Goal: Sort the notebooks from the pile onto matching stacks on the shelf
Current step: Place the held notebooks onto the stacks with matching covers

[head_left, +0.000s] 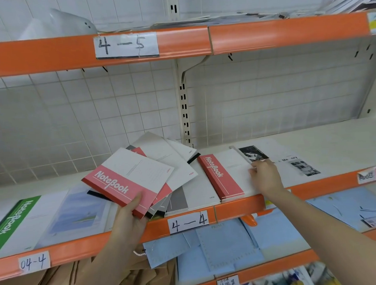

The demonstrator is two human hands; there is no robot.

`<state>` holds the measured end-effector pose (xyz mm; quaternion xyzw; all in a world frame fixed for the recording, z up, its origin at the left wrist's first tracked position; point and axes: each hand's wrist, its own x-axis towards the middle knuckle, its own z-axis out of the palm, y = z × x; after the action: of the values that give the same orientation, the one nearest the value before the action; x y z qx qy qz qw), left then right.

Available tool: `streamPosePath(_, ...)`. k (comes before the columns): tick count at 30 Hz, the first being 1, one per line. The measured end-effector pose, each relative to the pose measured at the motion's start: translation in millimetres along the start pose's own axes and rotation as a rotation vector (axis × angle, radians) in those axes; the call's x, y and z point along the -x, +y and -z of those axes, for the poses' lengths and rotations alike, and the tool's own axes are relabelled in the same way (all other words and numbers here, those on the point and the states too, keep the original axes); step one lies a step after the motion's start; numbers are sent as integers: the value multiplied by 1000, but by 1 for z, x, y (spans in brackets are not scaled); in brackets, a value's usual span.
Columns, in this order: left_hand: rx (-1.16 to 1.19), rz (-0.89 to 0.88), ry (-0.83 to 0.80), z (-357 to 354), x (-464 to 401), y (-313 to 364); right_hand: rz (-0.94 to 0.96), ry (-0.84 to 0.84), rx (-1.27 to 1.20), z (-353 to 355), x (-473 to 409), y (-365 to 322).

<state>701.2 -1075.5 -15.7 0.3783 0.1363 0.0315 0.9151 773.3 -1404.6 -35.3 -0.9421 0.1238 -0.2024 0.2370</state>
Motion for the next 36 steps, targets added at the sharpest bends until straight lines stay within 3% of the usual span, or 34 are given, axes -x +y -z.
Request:
streamPosePath(24, -23, 18, -23, -1, 6, 4, 19, -61, -28, 13, 10, -4)
streamPosePath(27, -32, 15, -45, -3, 8, 7, 15, -5, -37, 21, 11, -17)
streamPosePath(31, -90, -14, -88, -10, 12, 8, 138, -72, -310, 43, 19, -64)
streamPosePath(36, -155, -59, -164, -29, 23, -1, -32, -374, -665, 57, 42, -109)
